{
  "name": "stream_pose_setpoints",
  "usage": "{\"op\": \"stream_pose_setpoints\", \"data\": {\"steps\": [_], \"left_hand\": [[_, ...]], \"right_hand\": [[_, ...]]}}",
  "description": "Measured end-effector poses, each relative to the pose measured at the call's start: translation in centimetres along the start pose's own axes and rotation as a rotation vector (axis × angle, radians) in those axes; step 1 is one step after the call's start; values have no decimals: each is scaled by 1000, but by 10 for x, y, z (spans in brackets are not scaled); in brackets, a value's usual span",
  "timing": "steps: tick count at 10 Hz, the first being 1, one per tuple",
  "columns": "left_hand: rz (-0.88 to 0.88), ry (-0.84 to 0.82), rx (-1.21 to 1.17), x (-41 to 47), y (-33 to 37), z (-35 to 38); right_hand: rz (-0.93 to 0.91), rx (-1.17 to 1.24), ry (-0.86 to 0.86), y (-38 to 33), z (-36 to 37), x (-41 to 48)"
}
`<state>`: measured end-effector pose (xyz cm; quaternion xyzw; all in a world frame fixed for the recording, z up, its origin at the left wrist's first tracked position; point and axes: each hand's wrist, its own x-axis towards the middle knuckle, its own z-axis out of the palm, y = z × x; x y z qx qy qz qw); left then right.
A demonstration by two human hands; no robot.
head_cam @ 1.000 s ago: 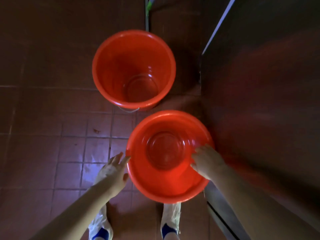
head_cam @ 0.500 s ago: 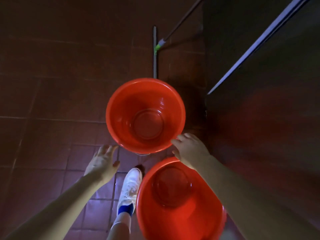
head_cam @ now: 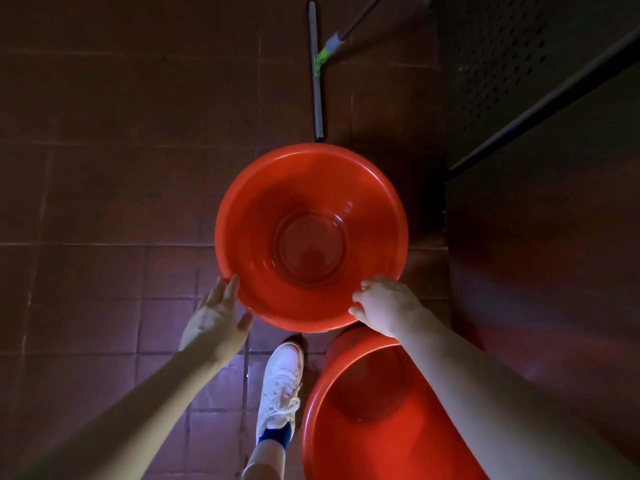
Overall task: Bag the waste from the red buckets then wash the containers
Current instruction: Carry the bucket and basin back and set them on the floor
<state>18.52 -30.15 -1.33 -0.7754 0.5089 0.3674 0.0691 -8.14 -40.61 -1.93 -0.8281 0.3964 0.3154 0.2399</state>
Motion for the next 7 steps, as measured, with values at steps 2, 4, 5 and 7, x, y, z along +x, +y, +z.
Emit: {"op": "stream_pose_setpoints", "data": {"steps": [2, 4, 5, 7], "left_hand": [[105, -32, 30, -11, 16, 13], [182, -44, 39, -4, 49, 23], [218, -60, 59, 5, 66, 27], [285, -102, 176, 17, 102, 33]], "right_hand": [[55, 29, -19, 25, 9, -17], [86, 26, 15, 60, 24, -43], [135, 68, 46, 77, 30, -52], [357, 246, 47, 105, 45, -72]]}}
